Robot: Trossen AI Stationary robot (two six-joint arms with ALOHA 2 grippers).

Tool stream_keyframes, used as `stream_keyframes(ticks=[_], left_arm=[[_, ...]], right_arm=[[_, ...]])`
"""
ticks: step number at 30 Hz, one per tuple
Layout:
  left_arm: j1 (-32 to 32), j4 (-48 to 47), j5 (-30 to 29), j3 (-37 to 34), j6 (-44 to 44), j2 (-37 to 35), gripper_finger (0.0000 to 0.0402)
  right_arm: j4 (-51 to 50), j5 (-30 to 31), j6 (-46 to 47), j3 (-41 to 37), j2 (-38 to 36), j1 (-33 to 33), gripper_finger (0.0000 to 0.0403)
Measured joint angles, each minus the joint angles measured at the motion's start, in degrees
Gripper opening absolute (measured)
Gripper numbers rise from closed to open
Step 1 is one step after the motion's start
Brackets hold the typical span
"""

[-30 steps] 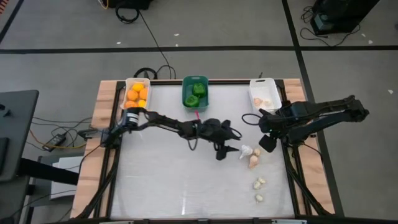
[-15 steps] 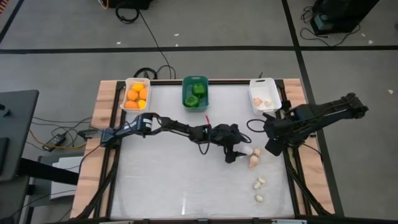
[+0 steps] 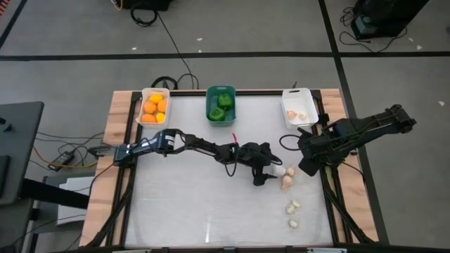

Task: Sort produce into baskets
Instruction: Put the top left white garlic into the right white bin

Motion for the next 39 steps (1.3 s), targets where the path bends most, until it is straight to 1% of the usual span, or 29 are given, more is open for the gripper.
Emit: stream_keyframes(ticks=[10, 13, 16, 19, 21, 25, 28, 31, 34, 36, 37, 39], left_arm=[[0.0, 2.9, -0.4, 0.0, 0.5, 1.8, 0.036], [0.0, 7.3, -0.4, 0.1, 1.1, 2.7, 0.0357], [0.0, 9.3, -0.1, 0.5, -0.1, 3.7, 0.0351], [0.0, 7.9, 0.2, 1.2, -1.5, 4.3, 0.0342], [-0.3, 9.2, -1.2, 1.4, -1.0, 4.6, 0.0333], [-0.4, 9.8, -1.7, 1.4, -0.3, 4.6, 0.031], [-0.4, 8.0, -1.7, 1.4, 0.3, 4.7, 0.029], [-0.4, 5.9, -1.6, 1.5, 1.0, 4.6, 0.0265], [-0.6, 5.8, -1.7, 1.5, 1.1, 4.6, 0.0239], [-0.6, 5.8, -1.9, 1.5, 1.1, 4.6, 0.0229], [-0.6, 5.8, -2.0, 1.5, 0.3, 4.6, 0.0227], [-0.5, 5.0, -2.0, 1.4, -5.0, 3.7, 0.0226]], right_arm=[[0.1, -0.5, 1.3, 0.0, 0.0, 0.0, 0.0242], [0.1, 0.0, 2.0, 0.0, 0.0, 0.0, 0.0242], [0.2, 1.3, 2.6, 0.0, 0.0, 0.0, 0.0242], [0.6, 1.2, 3.1, 0.0, 0.1, 0.0, 0.0242], [0.7, 1.1, 3.3, 0.0, 0.0, 0.0, 0.0242], [1.2, 0.9, 3.3, 0.0, 0.1, -0.1, 0.0242], [1.3, 0.9, 3.3, 0.0, 0.1, -0.1, 0.0242], [1.3, -0.5, 3.2, 0.0, 0.1, -0.1, 0.0242], [1.3, -1.8, 3.1, 0.0, 0.1, -0.1, 0.0242], [1.3, -2.3, 3.1, 0.0, 0.1, -0.1, 0.0242], [1.3, -2.4, 3.1, 0.0, 0.1, -0.1, 0.0242], [1.4, -2.9, 3.4, 0.0, 0.1, -0.1, 0.0242]])
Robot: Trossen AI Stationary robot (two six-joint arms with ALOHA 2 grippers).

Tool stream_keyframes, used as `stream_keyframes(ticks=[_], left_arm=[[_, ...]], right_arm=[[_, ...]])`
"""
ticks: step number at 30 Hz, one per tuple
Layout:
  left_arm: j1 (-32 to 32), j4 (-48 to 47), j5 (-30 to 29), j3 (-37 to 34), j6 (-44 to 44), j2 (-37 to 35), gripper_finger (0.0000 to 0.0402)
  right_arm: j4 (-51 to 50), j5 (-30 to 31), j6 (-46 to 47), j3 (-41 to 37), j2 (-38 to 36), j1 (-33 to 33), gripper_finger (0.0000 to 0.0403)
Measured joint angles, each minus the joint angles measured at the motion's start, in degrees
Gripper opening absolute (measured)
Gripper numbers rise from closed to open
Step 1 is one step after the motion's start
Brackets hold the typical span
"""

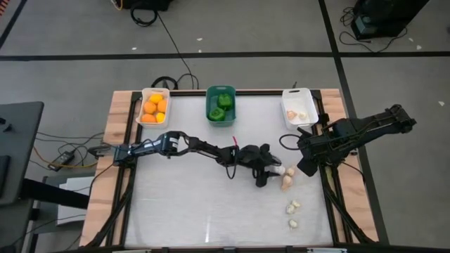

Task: Sort produce into baskets
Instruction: Put the top left white garlic into the right white bin

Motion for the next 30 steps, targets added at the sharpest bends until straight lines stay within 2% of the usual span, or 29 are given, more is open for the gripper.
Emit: stream_keyframes(ticks=[3, 7, 11, 14, 17, 20, 23, 30], left_arm=[[0.8, -2.1, 2.4, -0.1, -8.5, -3.0, 0.023], [2.0, -0.8, 7.2, 0.0, -9.8, -7.7, 0.023], [4.1, -2.5, 11.9, -0.1, -10.5, -12.3, 0.023], [6.0, -6.4, 14.5, 0.0, -6.0, -17.3, 0.023], [7.4, -13.5, 13.2, 0.0, 2.5, -21.2, 0.023], [8.1, -17.0, 13.0, -0.1, 7.1, -23.0, 0.023], [8.3, -14.7, 12.9, -0.1, 9.6, -24.4, 0.023], [8.2, -3.5, 11.7, -0.1, 9.3, -25.0, 0.0234]], right_arm=[[1.4, -0.2, 3.1, 0.0, 0.1, 0.1, 0.0242], [8.2, 4.8, 8.6, 0.0, -0.2, 0.1, 0.0242], [15.4, 6.1, 11.0, 0.1, -2.7, -1.3, 0.0252], [15.5, 9.2, 12.4, 0.1, -6.6, -2.3, 0.0273], [16.9, 14.4, 13.8, 0.1, -11.7, -3.2, 0.0299], [20.6, 20.1, 14.4, 0.1, -16.2, -3.9, 0.0323], [24.4, 23.6, 13.8, 0.1, -18.5, -4.7, 0.0339], [33.0, 22.5, 8.9, 0.1, -15.4, -6.1, 0.0348]])
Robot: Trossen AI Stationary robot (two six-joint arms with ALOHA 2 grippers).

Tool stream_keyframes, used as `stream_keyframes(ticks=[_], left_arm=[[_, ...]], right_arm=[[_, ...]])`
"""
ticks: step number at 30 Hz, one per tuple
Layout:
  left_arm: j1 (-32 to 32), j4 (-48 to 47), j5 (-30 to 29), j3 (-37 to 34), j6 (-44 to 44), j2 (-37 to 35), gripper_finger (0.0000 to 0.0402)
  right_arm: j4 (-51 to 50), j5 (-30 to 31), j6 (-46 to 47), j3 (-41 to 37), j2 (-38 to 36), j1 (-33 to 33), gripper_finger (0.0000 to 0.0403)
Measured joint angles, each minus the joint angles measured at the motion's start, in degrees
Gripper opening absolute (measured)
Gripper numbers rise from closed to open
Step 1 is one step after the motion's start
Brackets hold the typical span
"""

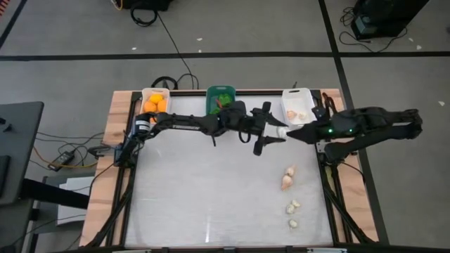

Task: Sort produce into baskets
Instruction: Put the top left white garlic into the right white bin

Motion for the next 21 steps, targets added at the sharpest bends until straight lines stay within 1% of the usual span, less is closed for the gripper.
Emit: stream_keyframes(ticks=[1, 5, 10, 13, 15, 17, 21], left_arm=[[0.0, 1.1, -0.2, 0.1, -0.1, 0.0, 0.0235], [0.0, 0.5, 0.8, 2.1, -0.2, 0.0, 0.0237], [0.0, -1.2, 1.5, 3.7, 0.1, 0.0, 0.0238], [0.1, -2.1, 1.4, 3.9, 0.1, 0.0, 0.0238], [0.2, -3.2, 0.7, 4.0, -0.4, 0.0, 0.0238], [0.3, -4.4, -0.6, 4.2, -3.0, 0.0, 0.0243], [0.9, -7.6, -1.9, 4.3, -9.0, -0.1, 0.0273]], right_arm=[[1.8, -0.4, -0.9, 0.0, 0.5, -0.2, 0.0347], [8.1, -0.6, -3.7, -0.1, 2.3, -1.2, 0.0348], [7.9, -0.9, -4.0, -0.1, 4.1, -2.8, 0.0339], [8.2, -0.3, -3.4, 0.0, 4.5, -3.2, 0.0307], [8.0, 0.5, -3.0, 0.0, 4.5, -3.4, 0.0273], [7.8, 1.0, -2.4, -0.1, 4.1, -3.7, 0.0242], [6.6, 0.9, -1.9, -0.2, 4.0, -4.5, 0.0242]])
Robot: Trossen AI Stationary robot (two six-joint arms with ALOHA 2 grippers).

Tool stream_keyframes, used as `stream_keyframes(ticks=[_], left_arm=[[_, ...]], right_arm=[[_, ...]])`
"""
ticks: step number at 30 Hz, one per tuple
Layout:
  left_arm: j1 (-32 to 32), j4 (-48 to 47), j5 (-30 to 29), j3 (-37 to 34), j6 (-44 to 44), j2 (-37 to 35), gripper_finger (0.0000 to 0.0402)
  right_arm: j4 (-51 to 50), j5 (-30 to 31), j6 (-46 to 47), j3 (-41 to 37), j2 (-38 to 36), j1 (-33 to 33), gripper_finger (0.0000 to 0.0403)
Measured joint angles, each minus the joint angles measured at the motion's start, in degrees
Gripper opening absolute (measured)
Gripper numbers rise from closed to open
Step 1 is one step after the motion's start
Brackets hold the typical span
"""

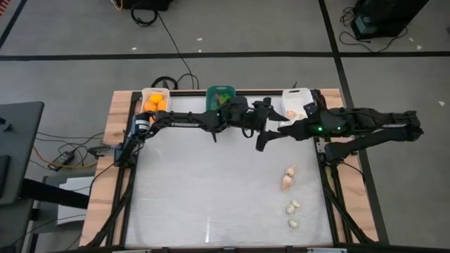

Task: Sort produce into baskets
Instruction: Put the top left white garlic into the right white bin

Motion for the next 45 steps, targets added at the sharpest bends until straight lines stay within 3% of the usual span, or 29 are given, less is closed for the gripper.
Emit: stream_keyframes(ticks=[5, 9, 13, 21, 29, 35, 41, 45], left_arm=[[1.1, -2.4, 2.0, -0.2, -9.0, 0.1, 0.0325], [2.0, -8.4, 3.4, -0.2, -14.7, 0.0, 0.0344], [2.8, -20.8, 3.5, -0.3, -16.3, 0.2, 0.0343], [3.5, -31.8, 2.5, -0.3, -17.7, -1.9, 0.0313], [1.2, -40.0, 4.4, -0.2, -13.6, -8.3, 0.0276], [-1.0, -50.2, -4.0, -1.9, -9.8, -12.6, 0.0265], [-3.7, -55.6, -4.8, -5.3, -10.2, -13.4, 0.0264], [-5.5, -61.0, -9.6, -7.9, -10.4, -13.4, 0.0264]], right_arm=[[-7.5, 1.6, -1.5, 0.0, -0.1, -1.7, 0.0242], [-14.6, 7.7, -2.3, 0.2, -0.2, -4.1, 0.0242], [-21.0, 9.8, -4.4, 0.2, 0.0, -8.5, 0.0242], [-30.1, 8.8, -9.3, 0.2, 1.0, -19.8, 0.0242], [-28.4, 6.0, -18.5, 0.2, 5.8, -31.4, 0.0242], [-25.1, 4.2, -29.7, 0.2, 13.4, -39.7, 0.0242], [-19.2, 2.4, -37.0, 0.2, 22.9, -47.2, 0.0243], [-14.9, -1.9, -39.0, 0.2, 28.8, -52.2, 0.0244]])
